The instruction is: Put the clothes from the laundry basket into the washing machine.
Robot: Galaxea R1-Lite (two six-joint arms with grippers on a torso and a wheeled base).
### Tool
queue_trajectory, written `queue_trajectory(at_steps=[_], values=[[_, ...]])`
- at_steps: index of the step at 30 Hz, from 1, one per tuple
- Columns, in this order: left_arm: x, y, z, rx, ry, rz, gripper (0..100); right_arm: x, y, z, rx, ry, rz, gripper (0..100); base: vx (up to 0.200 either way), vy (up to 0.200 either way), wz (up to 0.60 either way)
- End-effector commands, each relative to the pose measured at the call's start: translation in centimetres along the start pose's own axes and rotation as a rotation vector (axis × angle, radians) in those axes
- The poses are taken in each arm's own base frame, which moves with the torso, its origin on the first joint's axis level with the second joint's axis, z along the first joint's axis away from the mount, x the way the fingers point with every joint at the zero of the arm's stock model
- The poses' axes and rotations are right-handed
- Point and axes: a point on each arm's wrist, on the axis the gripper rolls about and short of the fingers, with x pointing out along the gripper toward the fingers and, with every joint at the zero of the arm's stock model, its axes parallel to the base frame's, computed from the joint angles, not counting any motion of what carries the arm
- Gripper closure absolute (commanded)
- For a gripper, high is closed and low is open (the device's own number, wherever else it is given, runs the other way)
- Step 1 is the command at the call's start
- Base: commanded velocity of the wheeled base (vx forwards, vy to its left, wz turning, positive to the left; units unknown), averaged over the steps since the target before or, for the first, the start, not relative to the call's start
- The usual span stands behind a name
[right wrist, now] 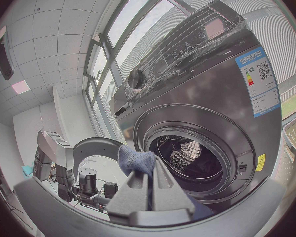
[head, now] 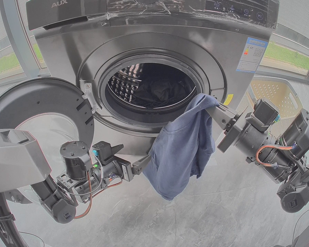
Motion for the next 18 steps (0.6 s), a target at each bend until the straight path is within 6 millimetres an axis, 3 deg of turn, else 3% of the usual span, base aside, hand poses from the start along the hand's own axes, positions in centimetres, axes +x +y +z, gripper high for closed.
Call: queue_trajectory(at_steps=[1,11,18], values=[[1.2,0.3,-1.8,-0.002,0.048,-0.005,0,0.0,0.3,0.0,0.003,-0.001,0.01,100,0.0,0.0,0.0],[5.3,0.9,-2.9,0.009,0.022,-0.011,0,0.1,0.9,-0.2,0.014,0.007,0.029,100,0.0,0.0,0.0],[5.0,-0.4,-3.2,0.011,0.046,-0.095,0,0.2,0.8,-0.3,0.013,0.007,0.029,100,0.0,0.0,0.0]])
